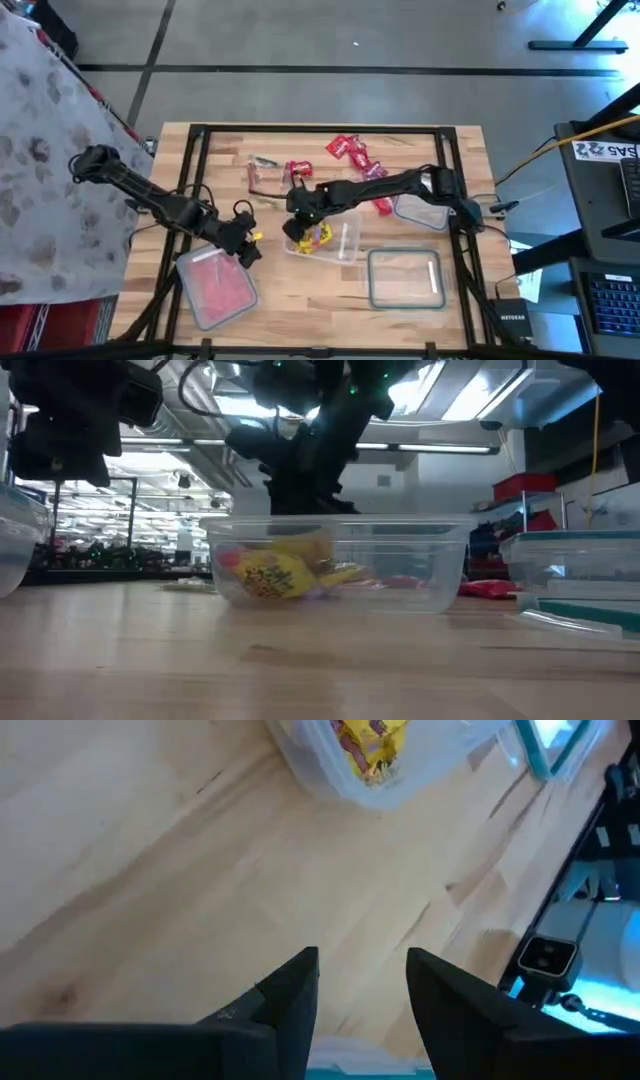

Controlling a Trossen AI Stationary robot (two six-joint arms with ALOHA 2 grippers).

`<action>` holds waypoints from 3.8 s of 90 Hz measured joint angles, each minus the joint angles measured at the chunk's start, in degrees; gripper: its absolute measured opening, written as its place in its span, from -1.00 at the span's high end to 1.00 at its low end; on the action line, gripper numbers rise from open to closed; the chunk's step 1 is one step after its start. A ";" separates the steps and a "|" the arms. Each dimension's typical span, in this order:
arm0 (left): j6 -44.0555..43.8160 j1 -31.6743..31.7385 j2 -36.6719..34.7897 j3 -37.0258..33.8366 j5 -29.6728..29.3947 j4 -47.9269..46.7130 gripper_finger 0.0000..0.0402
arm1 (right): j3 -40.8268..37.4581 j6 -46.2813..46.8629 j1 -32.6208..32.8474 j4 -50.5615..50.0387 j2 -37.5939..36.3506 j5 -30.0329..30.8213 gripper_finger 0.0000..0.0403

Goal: Sort candy
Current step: Put the yellow candy into the open transparent container, then put the red candy into the rectangular transparent bin

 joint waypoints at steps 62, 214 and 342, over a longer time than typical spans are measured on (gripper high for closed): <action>3.48 -1.02 0.00 0.00 0.25 -1.90 0.32 | 15.53 -11.12 -0.44 -31.05 -11.70 22.41 0.97; 27.85 23.45 -0.22 -0.02 10.26 -2.47 0.32 | -21.35 21.97 51.54 -15.38 -22.67 0.22 -0.22; 11.72 20.52 -0.22 -0.02 3.16 -1.43 0.32 | -27.98 20.72 54.73 -9.46 -11.81 12.21 -0.11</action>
